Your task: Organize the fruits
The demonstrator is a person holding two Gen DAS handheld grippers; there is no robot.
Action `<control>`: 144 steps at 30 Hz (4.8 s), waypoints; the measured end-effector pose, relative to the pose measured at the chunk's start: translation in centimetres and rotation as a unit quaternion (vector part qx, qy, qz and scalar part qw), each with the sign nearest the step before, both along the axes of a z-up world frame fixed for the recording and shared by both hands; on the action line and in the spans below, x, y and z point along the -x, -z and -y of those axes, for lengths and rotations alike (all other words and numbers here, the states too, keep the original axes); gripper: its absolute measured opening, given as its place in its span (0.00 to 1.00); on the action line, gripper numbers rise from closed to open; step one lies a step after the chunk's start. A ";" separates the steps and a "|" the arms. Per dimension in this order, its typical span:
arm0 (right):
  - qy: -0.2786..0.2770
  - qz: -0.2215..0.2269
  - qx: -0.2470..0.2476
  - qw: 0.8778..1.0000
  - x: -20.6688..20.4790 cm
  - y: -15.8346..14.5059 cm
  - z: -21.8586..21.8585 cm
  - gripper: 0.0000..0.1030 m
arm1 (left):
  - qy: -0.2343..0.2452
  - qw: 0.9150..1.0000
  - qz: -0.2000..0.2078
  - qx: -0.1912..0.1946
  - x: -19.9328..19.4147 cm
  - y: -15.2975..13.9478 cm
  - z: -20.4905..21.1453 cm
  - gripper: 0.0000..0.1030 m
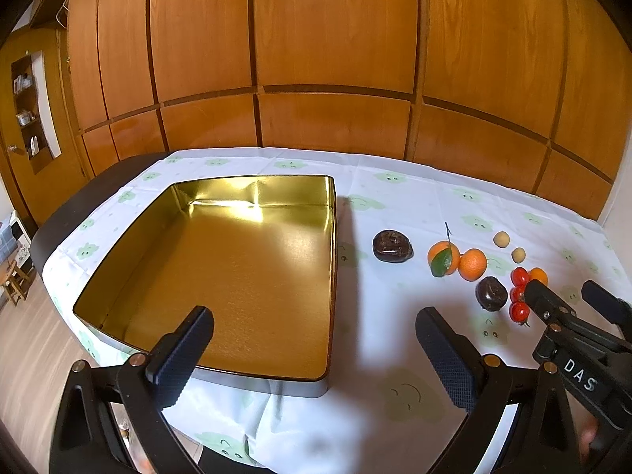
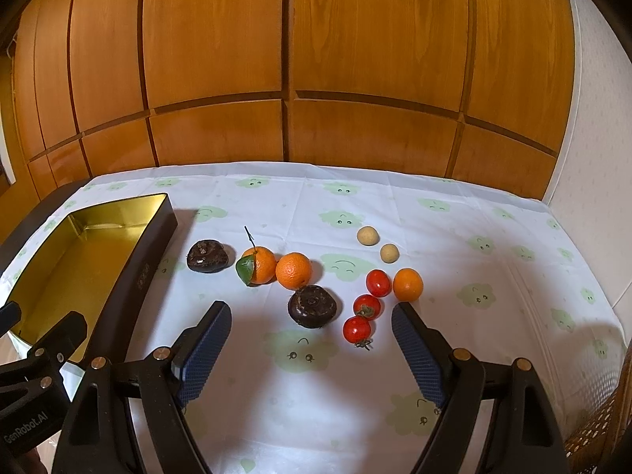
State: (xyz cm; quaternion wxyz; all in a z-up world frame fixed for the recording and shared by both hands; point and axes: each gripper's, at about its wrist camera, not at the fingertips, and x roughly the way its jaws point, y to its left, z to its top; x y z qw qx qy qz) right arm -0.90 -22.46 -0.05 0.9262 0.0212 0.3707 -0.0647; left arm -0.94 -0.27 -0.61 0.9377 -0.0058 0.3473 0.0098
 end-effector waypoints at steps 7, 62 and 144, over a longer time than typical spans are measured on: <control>0.000 0.019 0.007 1.000 0.1 0.0 -0.1 0.83 | 0.001 1.000 0.000 0.000 0.1 0.0 -0.1 1.00; -0.023 -0.040 -0.065 0.997 -9.9 -0.6 15.4 0.75 | 0.230 0.965 -0.126 0.009 -9.4 0.3 6.5 0.61; -0.167 -0.285 -0.151 0.932 -11.2 8.7 10.7 0.28 | 0.258 0.961 -0.102 -0.024 -1.9 8.4 12.9 0.48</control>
